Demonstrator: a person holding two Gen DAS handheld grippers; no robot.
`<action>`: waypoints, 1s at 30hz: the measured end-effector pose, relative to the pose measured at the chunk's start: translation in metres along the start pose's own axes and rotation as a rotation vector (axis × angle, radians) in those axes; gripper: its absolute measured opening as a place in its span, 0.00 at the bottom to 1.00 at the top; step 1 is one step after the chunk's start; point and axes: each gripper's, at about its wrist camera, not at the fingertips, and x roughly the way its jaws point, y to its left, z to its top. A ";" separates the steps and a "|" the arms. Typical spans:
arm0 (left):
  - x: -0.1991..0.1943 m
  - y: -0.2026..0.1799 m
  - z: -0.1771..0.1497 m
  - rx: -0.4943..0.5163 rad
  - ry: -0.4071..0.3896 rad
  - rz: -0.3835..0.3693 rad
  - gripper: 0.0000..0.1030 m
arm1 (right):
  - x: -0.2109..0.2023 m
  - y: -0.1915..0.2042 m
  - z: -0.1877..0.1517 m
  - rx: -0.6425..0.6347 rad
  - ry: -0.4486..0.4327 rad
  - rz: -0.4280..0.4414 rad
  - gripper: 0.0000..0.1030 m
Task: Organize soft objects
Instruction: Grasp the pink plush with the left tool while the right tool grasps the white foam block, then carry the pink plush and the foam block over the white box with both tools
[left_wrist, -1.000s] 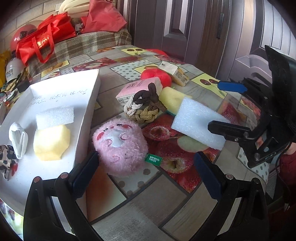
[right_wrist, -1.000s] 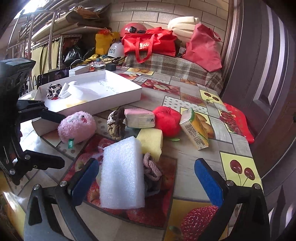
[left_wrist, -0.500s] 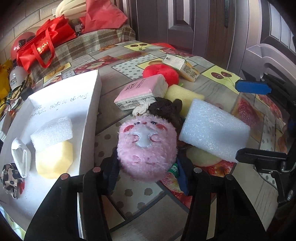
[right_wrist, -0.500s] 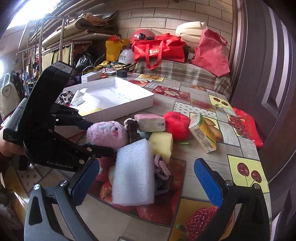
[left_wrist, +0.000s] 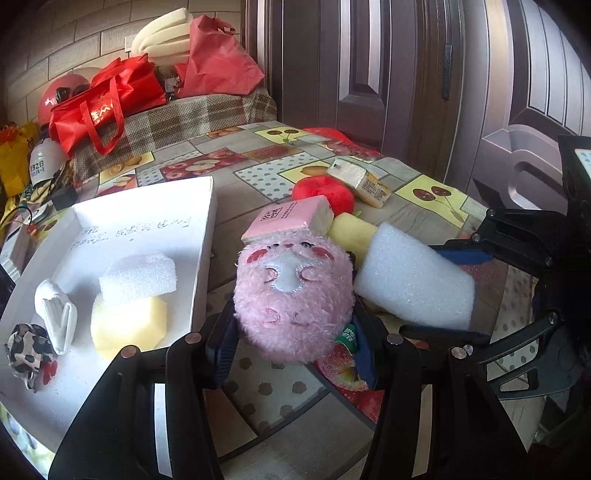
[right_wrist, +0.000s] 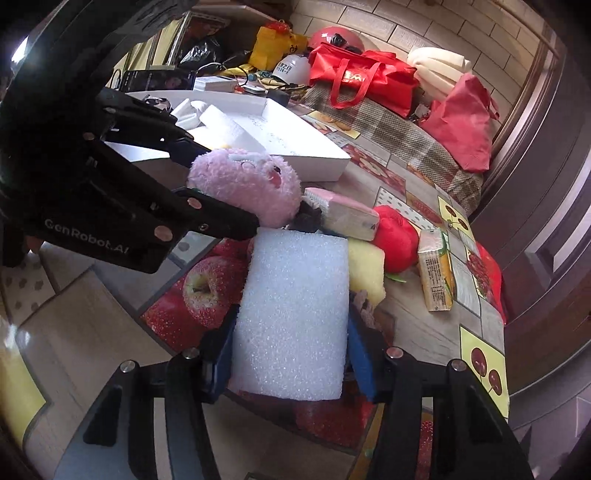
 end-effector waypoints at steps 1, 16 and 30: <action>-0.005 0.001 0.000 -0.001 -0.029 -0.003 0.51 | -0.009 -0.006 -0.001 0.032 -0.044 0.008 0.52; -0.049 0.023 -0.007 -0.091 -0.261 0.049 0.51 | -0.057 -0.059 -0.005 0.482 -0.446 -0.065 0.52; -0.059 0.035 -0.014 -0.126 -0.299 0.076 0.51 | -0.052 -0.065 -0.006 0.546 -0.469 0.069 0.52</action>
